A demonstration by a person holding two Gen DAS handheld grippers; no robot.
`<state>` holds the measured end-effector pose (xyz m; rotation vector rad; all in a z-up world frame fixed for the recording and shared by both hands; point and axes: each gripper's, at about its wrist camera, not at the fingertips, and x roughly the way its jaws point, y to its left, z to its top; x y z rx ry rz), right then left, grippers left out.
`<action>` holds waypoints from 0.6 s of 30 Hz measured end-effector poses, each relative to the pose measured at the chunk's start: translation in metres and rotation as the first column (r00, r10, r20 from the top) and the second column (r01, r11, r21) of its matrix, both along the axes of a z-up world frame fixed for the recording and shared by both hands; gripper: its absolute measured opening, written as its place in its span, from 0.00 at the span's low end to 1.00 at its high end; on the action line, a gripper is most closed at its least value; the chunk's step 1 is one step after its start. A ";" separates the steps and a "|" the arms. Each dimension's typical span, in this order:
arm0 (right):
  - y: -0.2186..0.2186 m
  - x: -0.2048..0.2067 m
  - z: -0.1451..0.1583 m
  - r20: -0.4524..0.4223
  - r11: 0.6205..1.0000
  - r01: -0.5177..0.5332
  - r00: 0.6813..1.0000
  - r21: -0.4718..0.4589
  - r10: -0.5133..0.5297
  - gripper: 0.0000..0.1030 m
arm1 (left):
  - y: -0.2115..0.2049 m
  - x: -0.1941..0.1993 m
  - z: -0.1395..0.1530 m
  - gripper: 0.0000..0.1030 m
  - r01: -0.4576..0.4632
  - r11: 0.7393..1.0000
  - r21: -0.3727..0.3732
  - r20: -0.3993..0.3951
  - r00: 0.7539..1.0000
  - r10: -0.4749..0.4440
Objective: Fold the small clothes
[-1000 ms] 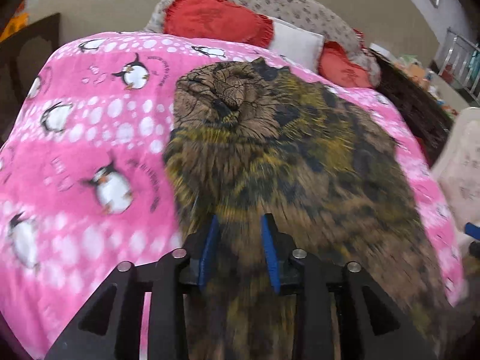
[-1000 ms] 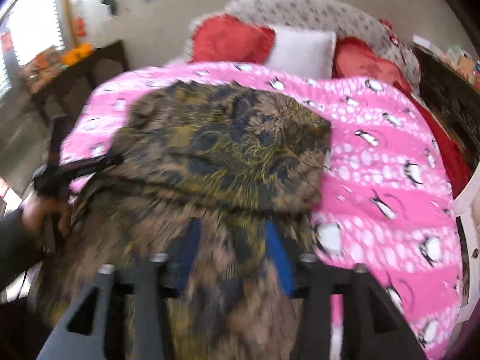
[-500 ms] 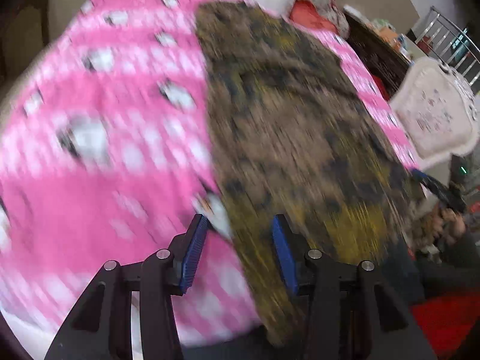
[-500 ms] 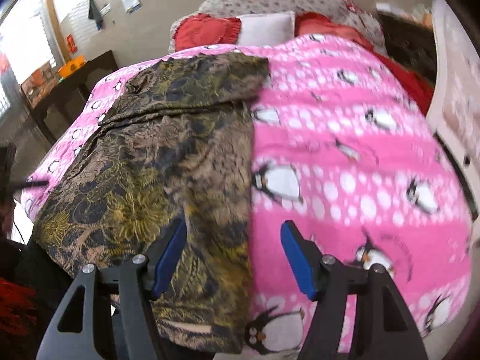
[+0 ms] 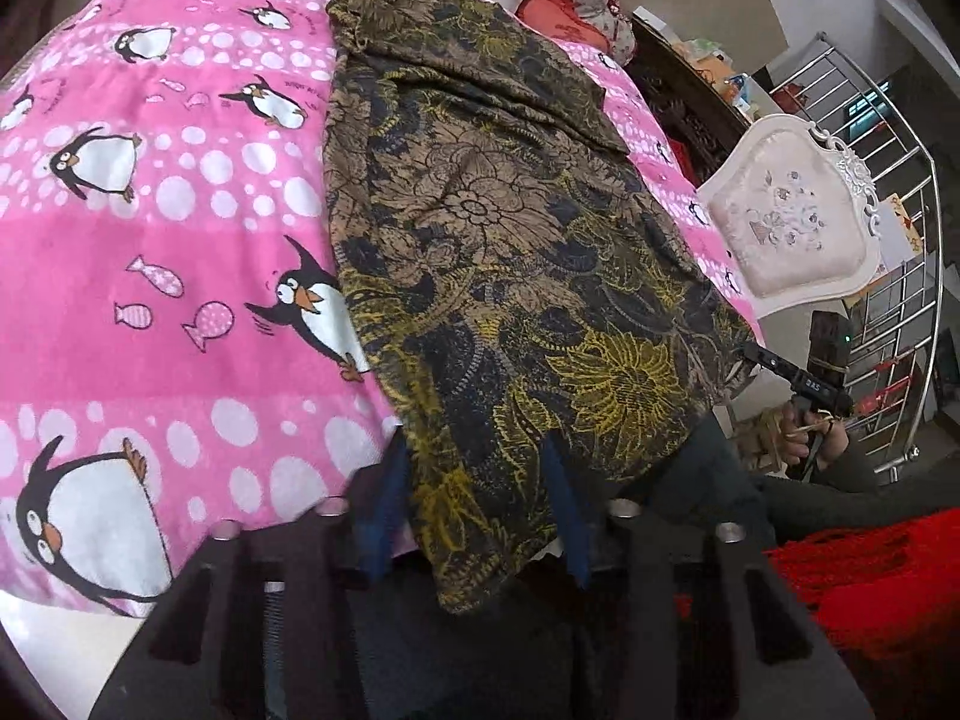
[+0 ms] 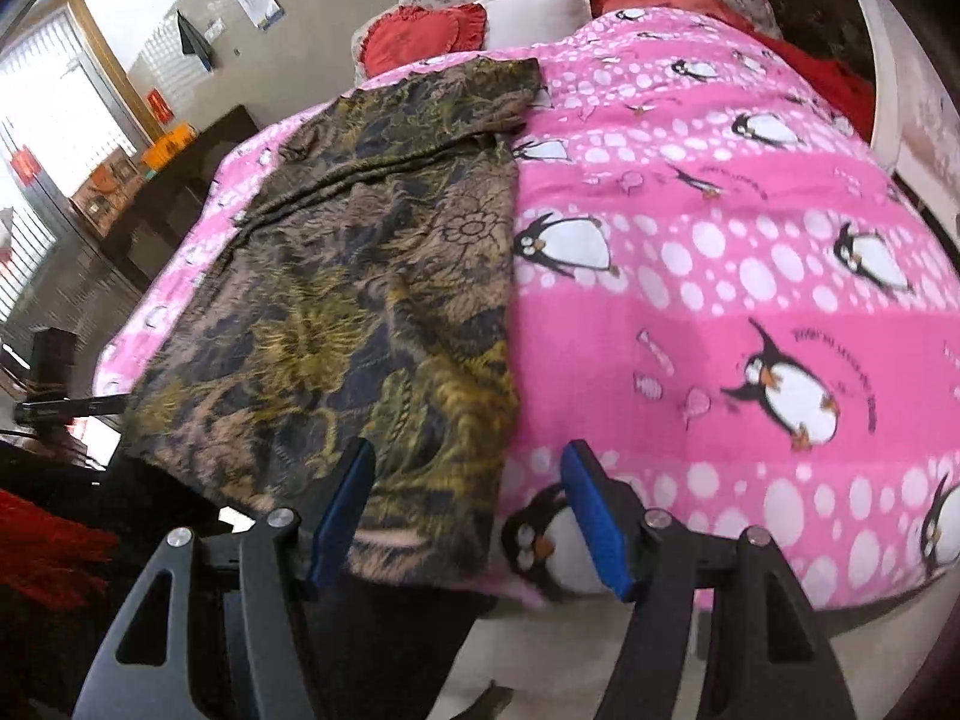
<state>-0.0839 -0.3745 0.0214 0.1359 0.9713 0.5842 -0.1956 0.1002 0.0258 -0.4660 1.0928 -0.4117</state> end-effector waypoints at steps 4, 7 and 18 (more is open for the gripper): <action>-0.001 -0.007 0.002 0.003 0.999 -0.022 1.000 0.028 0.022 0.64 | 0.005 -0.001 -0.003 0.08 -0.009 1.000 0.007 0.012 1.000 0.009; 0.001 -0.006 -0.001 0.002 0.999 -0.027 1.000 0.039 0.027 0.60 | 0.006 0.002 -0.007 0.08 -0.026 1.000 0.014 0.008 1.000 0.026; 0.006 0.006 -0.009 -0.034 0.992 -0.038 0.999 0.118 0.042 0.36 | -0.012 0.004 -0.010 0.09 0.060 0.996 -0.069 -0.008 0.998 -0.060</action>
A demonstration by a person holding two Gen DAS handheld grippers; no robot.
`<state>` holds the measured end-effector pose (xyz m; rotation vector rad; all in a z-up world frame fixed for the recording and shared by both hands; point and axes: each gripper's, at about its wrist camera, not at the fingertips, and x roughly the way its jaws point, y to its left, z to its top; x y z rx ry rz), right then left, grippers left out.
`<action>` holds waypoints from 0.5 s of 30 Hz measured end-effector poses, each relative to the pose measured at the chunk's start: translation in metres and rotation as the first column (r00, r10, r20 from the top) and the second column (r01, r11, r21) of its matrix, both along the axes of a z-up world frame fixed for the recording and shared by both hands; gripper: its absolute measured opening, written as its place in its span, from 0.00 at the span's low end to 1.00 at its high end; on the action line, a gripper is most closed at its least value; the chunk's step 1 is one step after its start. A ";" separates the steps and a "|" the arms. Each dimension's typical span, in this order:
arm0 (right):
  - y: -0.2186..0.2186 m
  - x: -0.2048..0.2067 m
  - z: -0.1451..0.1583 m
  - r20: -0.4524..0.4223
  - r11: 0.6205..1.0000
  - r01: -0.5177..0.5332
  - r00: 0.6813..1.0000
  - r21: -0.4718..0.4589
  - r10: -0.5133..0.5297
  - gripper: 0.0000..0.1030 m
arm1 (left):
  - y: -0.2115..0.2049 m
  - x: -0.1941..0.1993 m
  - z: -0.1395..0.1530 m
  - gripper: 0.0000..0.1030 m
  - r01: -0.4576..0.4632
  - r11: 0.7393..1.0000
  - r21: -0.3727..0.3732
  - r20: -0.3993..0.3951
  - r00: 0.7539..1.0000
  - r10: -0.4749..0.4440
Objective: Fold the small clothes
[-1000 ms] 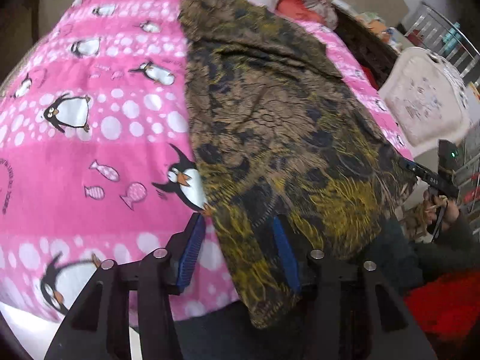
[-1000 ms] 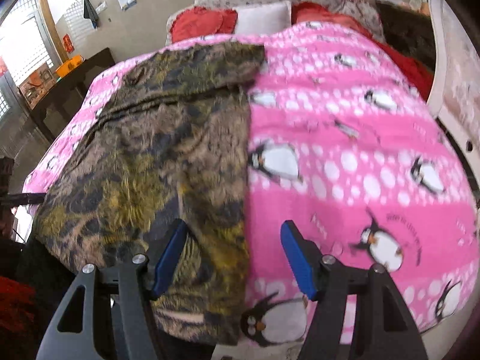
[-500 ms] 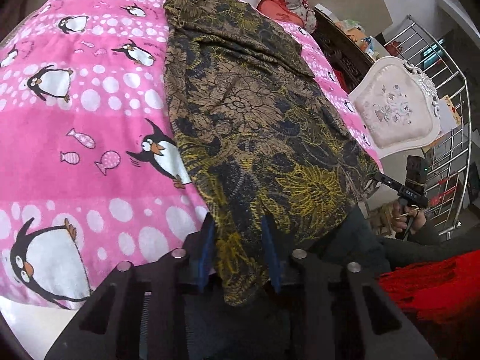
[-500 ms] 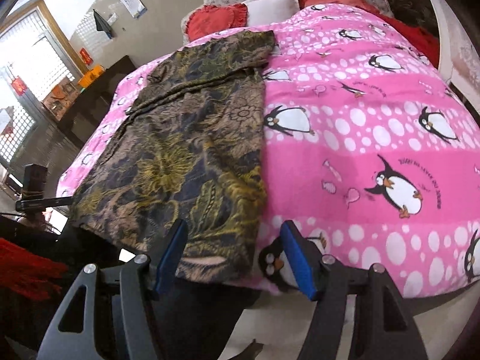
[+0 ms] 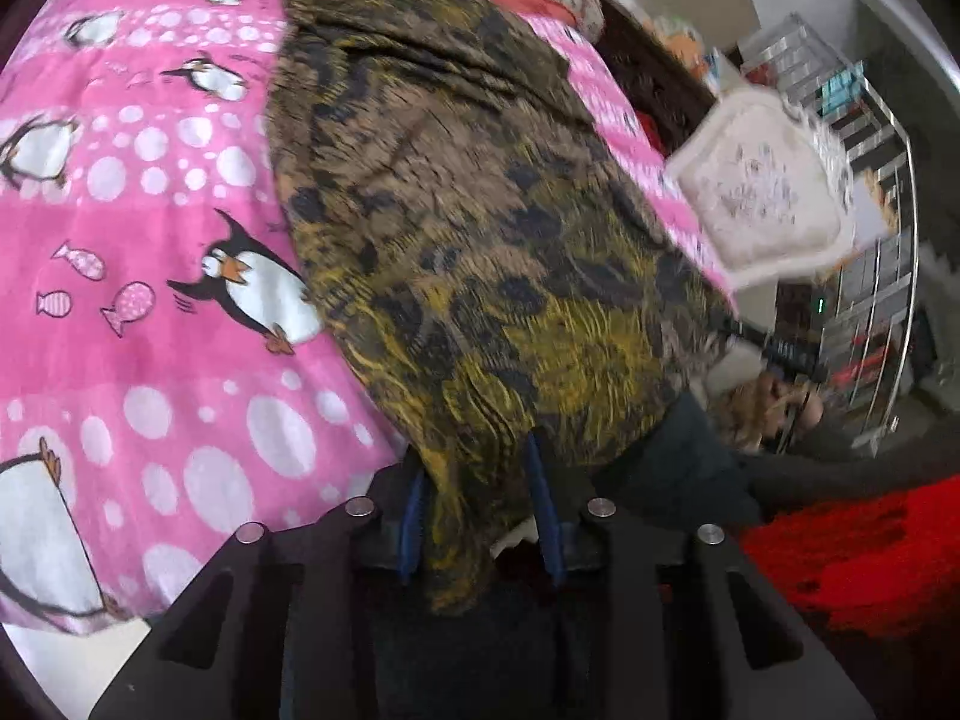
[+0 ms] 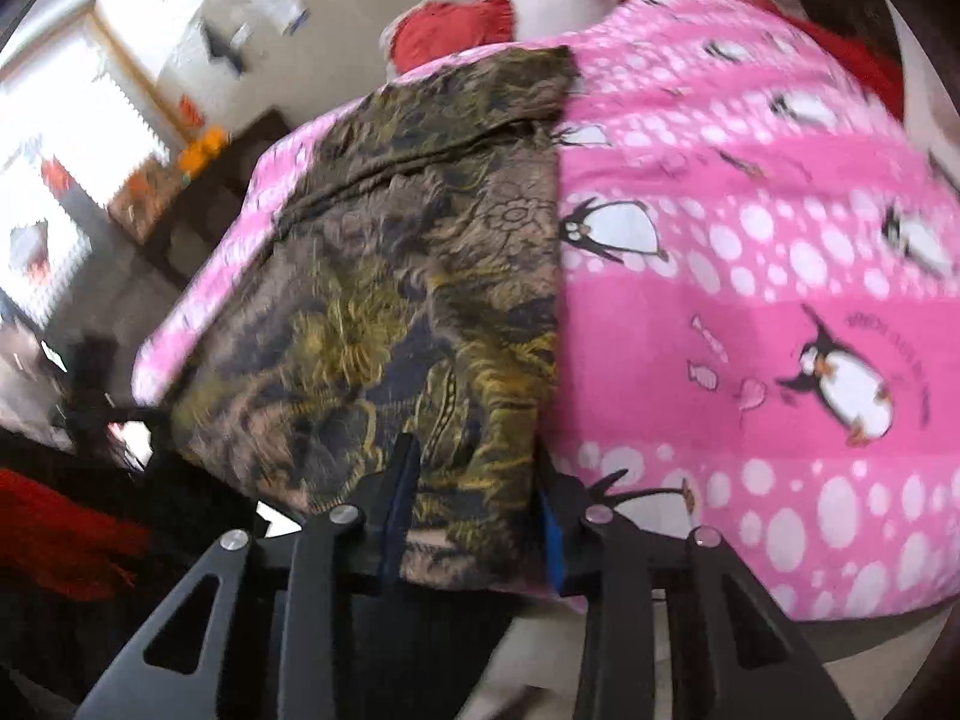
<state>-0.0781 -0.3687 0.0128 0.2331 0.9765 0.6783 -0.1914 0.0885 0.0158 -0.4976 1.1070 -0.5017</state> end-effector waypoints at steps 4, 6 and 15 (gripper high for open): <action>0.006 -0.001 0.001 0.016 1.000 -0.012 1.000 0.006 0.011 0.36 | 0.008 0.001 0.004 0.03 -0.070 0.998 -0.001 0.023 0.997 0.070; 0.005 0.000 0.001 0.020 1.000 -0.006 1.000 0.014 0.005 0.27 | 0.011 0.001 0.003 0.00 -0.092 0.996 0.005 0.020 0.996 0.092; -0.015 -0.024 0.051 0.174 0.980 0.003 0.984 0.200 -0.039 0.05 | 0.032 -0.026 0.054 0.00 -0.170 0.984 -0.060 0.197 0.964 0.179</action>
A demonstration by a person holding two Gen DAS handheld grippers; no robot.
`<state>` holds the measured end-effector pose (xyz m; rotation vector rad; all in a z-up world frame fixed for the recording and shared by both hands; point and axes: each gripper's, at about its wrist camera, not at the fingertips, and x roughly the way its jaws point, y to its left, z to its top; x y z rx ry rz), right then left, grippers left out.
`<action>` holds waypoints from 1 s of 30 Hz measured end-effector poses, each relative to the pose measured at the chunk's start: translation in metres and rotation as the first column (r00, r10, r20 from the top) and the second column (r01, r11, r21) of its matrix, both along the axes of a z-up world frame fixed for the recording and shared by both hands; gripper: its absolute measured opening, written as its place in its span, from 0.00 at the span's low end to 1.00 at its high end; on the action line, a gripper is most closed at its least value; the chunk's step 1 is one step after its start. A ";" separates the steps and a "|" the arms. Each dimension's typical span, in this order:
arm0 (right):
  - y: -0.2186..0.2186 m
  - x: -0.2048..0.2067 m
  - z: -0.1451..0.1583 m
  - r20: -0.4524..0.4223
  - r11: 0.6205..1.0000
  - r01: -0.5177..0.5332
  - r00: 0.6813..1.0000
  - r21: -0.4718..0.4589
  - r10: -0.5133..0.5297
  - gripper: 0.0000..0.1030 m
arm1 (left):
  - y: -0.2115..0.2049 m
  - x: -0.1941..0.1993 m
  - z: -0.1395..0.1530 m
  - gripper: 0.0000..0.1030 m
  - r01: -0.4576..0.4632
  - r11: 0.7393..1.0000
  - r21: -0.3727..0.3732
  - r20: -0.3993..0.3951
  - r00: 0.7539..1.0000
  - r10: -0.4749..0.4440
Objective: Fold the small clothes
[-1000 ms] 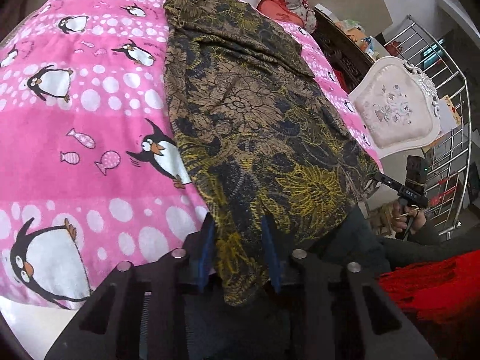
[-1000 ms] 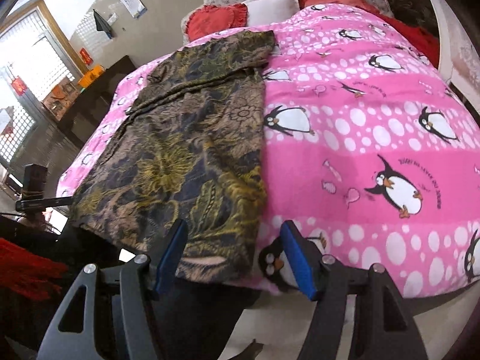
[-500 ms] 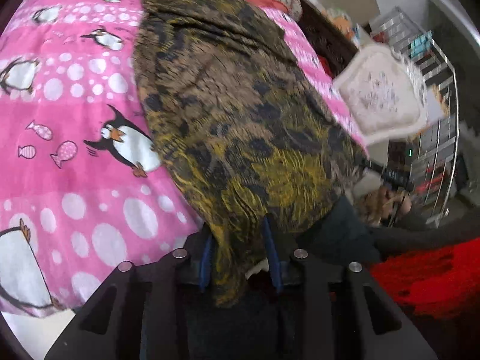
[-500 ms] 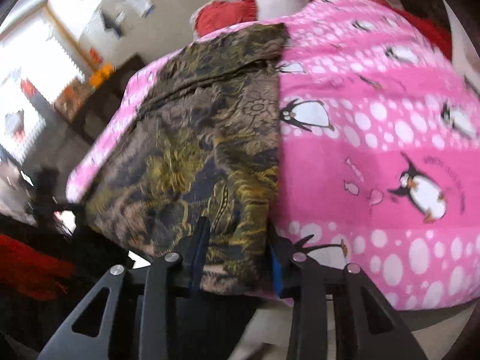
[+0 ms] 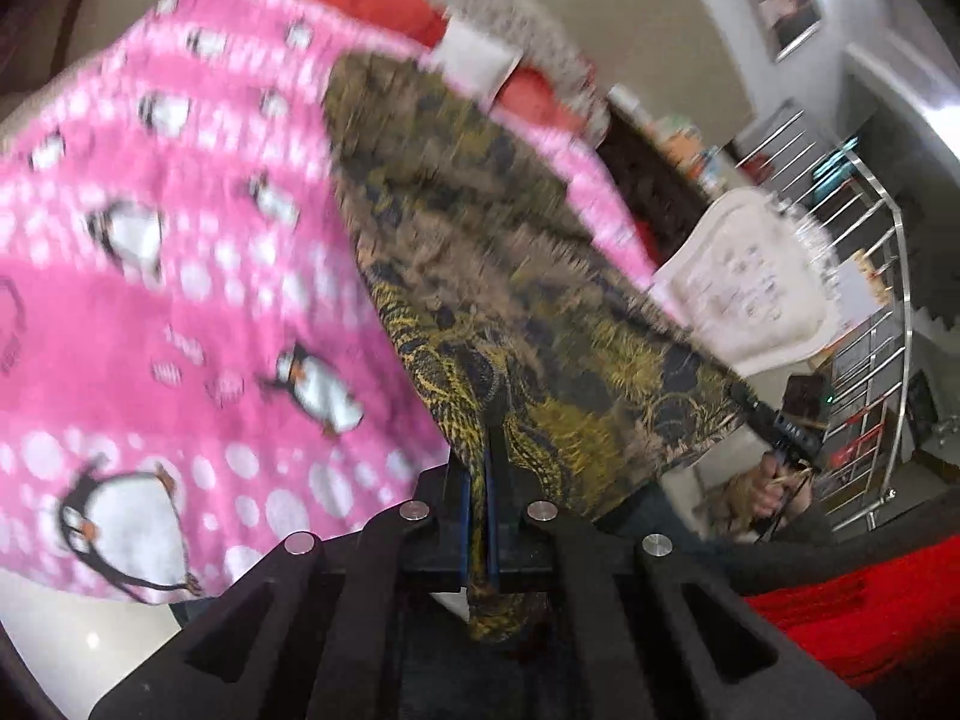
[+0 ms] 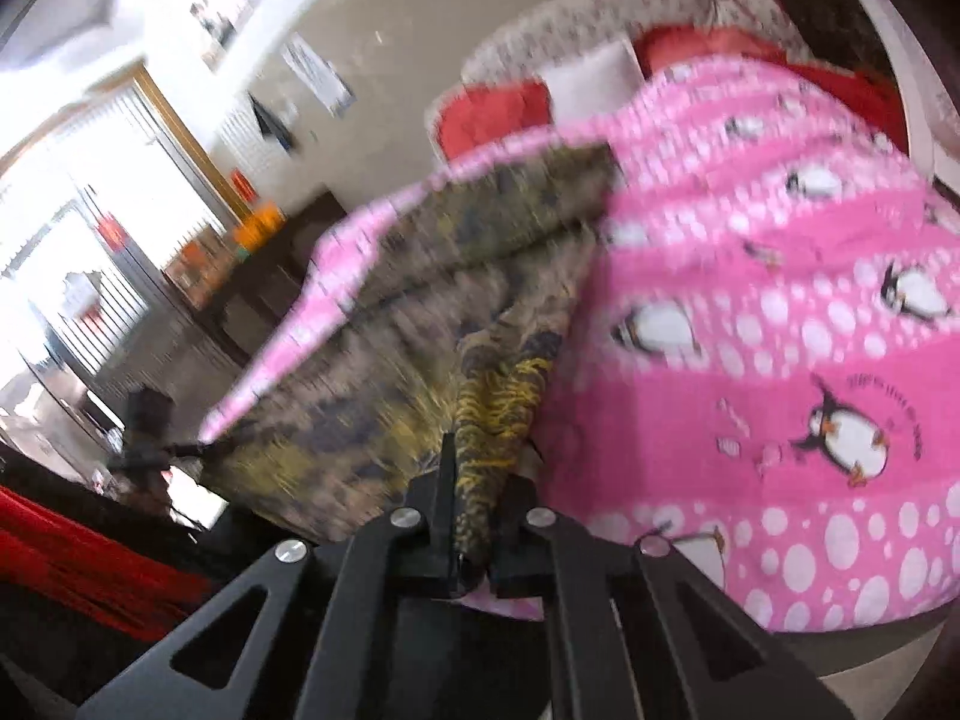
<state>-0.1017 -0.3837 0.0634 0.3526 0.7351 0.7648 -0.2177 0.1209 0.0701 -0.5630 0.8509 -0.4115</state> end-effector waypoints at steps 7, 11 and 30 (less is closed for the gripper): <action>-0.018 -0.035 0.071 0.164 0.988 -0.007 0.986 0.154 -0.019 0.05 | 0.027 -0.042 0.071 0.00 -0.006 0.999 -0.054 0.209 0.978 0.017; -0.027 -0.060 0.113 0.248 0.980 -0.055 0.969 0.191 0.006 0.05 | 0.028 -0.059 0.102 0.00 0.101 0.991 -0.088 0.291 0.954 -0.072; 0.001 0.149 0.054 -0.027 0.968 0.230 0.973 0.101 -0.228 0.05 | 0.054 0.209 0.047 0.00 -0.066 0.995 0.078 0.088 0.994 0.059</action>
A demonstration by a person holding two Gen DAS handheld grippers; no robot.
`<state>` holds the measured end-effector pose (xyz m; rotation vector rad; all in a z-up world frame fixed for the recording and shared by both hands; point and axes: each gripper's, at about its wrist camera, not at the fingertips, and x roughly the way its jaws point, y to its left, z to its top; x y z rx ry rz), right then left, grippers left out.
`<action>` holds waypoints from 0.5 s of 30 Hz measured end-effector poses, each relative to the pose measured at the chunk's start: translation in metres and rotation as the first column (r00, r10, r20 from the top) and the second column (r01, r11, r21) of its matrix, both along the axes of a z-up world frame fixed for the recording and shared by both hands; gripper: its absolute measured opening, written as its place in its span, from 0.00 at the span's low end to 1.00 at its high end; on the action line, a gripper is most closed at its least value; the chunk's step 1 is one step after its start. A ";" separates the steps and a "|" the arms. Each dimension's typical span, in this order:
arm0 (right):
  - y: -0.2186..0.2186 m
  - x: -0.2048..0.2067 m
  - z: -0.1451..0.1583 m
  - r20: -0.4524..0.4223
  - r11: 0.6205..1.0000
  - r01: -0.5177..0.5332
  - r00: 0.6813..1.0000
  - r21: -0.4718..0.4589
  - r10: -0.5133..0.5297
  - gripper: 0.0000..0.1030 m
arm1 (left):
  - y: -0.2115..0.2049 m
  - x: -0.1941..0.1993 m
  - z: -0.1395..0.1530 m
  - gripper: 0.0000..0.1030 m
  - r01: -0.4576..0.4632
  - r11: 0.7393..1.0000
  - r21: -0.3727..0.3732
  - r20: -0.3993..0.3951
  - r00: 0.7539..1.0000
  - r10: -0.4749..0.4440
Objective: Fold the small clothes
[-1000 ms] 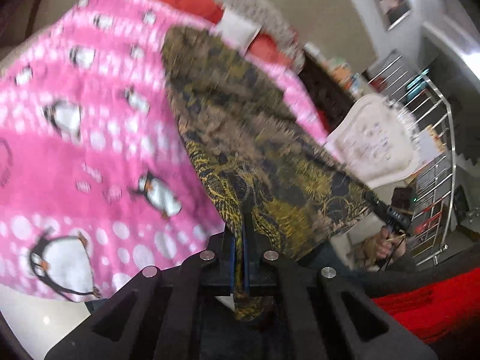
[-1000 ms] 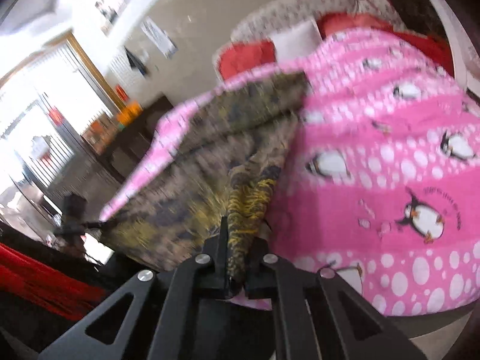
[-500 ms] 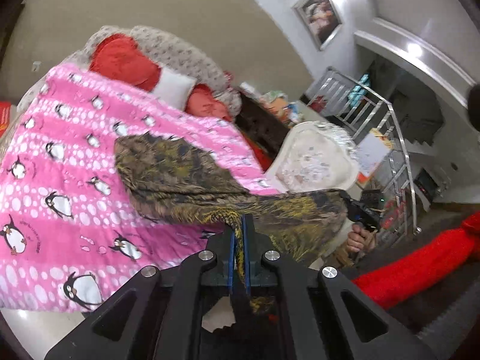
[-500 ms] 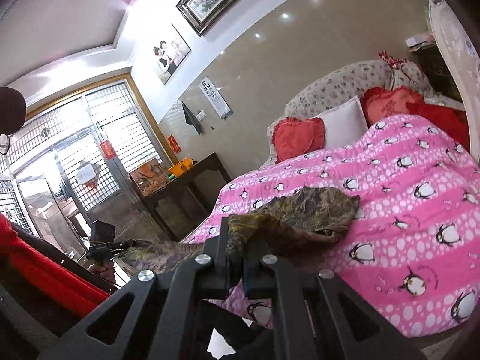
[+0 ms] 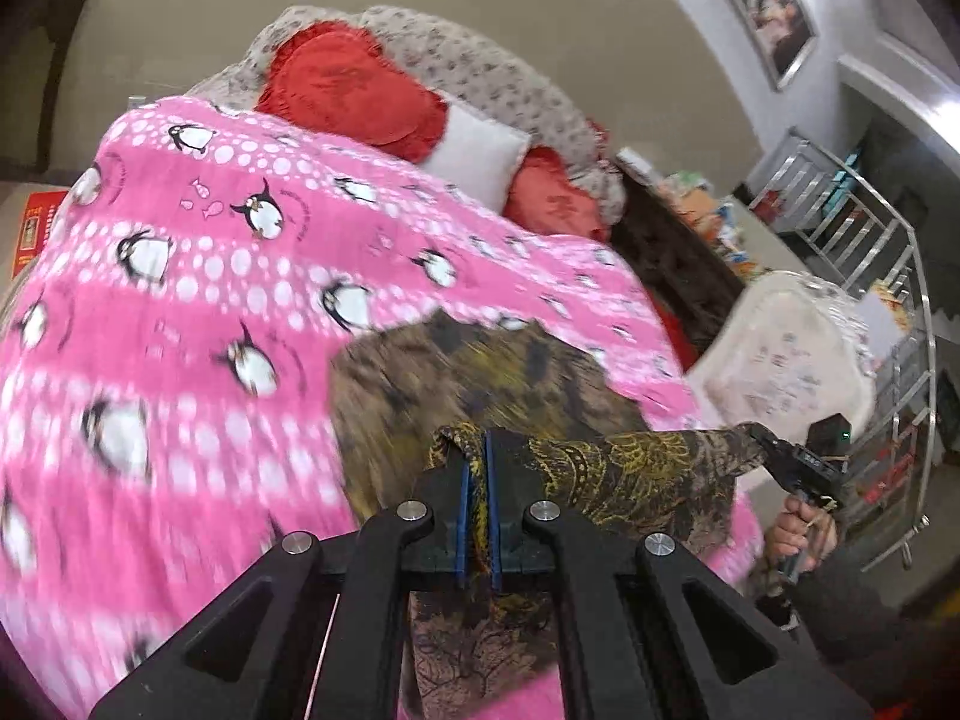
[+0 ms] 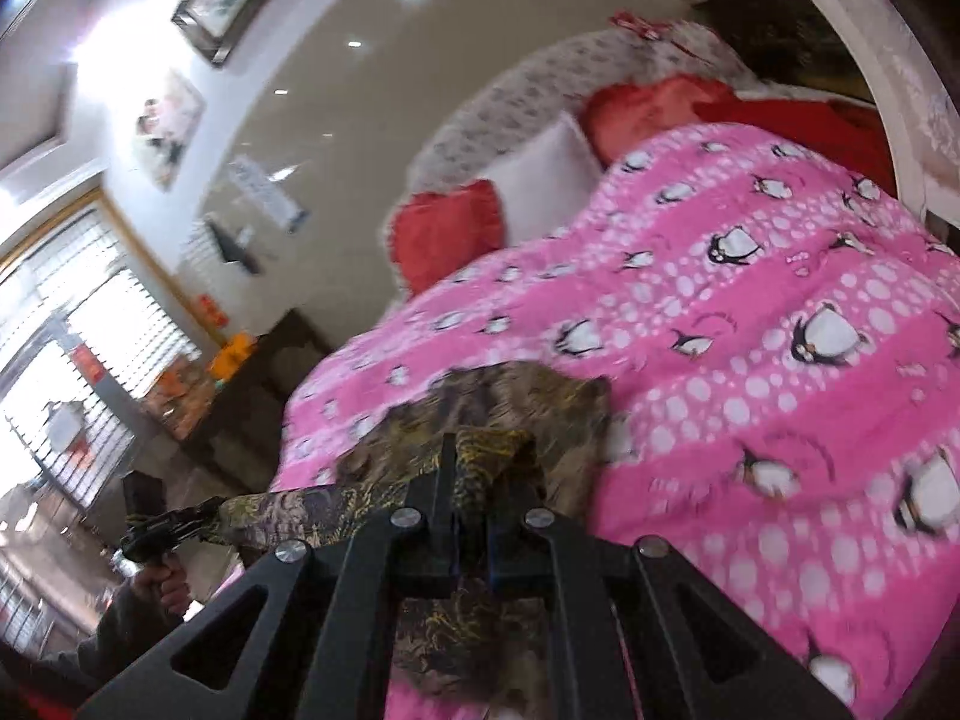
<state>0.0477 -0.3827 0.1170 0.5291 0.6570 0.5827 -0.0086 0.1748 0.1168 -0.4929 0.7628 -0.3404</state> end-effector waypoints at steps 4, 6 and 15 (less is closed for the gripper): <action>0.017 0.066 -0.025 -0.077 0.999 0.027 0.997 -0.032 -0.030 0.05 | 0.007 0.050 -0.031 0.00 -0.034 0.999 0.042 -0.067 0.997 0.037; 0.026 0.089 -0.037 -0.110 0.997 0.027 0.993 -0.076 -0.035 0.05 | 0.009 0.067 -0.051 0.00 -0.050 0.996 0.077 -0.103 0.993 0.058; 0.052 0.154 -0.116 -0.254 0.980 0.000 0.966 -0.199 -0.051 0.05 | 0.010 0.084 -0.121 0.00 -0.093 0.991 0.097 -0.191 0.975 0.110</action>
